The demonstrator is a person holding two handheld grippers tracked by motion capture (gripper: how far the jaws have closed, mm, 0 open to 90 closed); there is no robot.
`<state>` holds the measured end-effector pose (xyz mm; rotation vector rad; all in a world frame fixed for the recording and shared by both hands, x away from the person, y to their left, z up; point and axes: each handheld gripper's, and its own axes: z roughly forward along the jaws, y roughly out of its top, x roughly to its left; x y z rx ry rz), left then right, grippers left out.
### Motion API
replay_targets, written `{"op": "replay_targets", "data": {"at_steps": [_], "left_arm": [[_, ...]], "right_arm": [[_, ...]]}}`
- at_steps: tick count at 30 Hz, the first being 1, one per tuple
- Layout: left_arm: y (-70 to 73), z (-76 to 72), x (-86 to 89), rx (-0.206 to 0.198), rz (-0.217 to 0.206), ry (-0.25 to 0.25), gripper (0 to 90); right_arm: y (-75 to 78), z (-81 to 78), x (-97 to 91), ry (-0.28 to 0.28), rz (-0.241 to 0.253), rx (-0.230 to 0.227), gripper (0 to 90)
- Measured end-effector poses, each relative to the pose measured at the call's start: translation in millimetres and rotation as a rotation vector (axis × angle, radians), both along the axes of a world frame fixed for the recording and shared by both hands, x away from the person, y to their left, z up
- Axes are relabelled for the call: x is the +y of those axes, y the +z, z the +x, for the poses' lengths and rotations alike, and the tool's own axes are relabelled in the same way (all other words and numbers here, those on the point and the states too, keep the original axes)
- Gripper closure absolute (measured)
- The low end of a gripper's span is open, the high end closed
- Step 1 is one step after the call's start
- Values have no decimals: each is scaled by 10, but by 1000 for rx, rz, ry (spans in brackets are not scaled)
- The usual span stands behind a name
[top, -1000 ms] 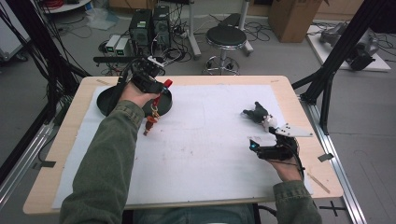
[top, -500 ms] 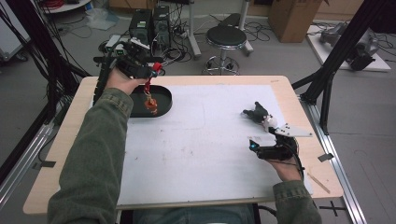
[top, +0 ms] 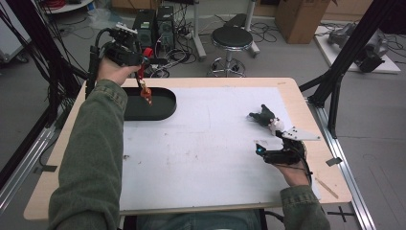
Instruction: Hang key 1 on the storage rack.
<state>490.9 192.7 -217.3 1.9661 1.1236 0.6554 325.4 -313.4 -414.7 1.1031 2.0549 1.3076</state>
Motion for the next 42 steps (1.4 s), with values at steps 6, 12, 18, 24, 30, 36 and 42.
{"op": "replay_targets", "data": {"at_steps": [6,12,18,24,30,36,42], "left_arm": [[20,83,64,-2,6,13,750],[110,159,45,-1,28,-8,750],[179,253,56,6,35,-35,750],[244,338,115,23,50,-43,750],[205,405,147,47,68,-45,749],[159,483,128,49,66,-45,749],[154,576,82,49,87,-23,749]], "right_arm": [[-5,6,3,2,0,6,5],[-7,6,2,3,-5,4,5],[-8,1,-8,2,-4,1,5],[-13,-4,-16,-1,-6,6,5],[-16,-13,-13,-1,-7,14,5],[-16,-24,-15,-2,-7,14,5],[-26,-14,-11,1,-20,19,5]]}}
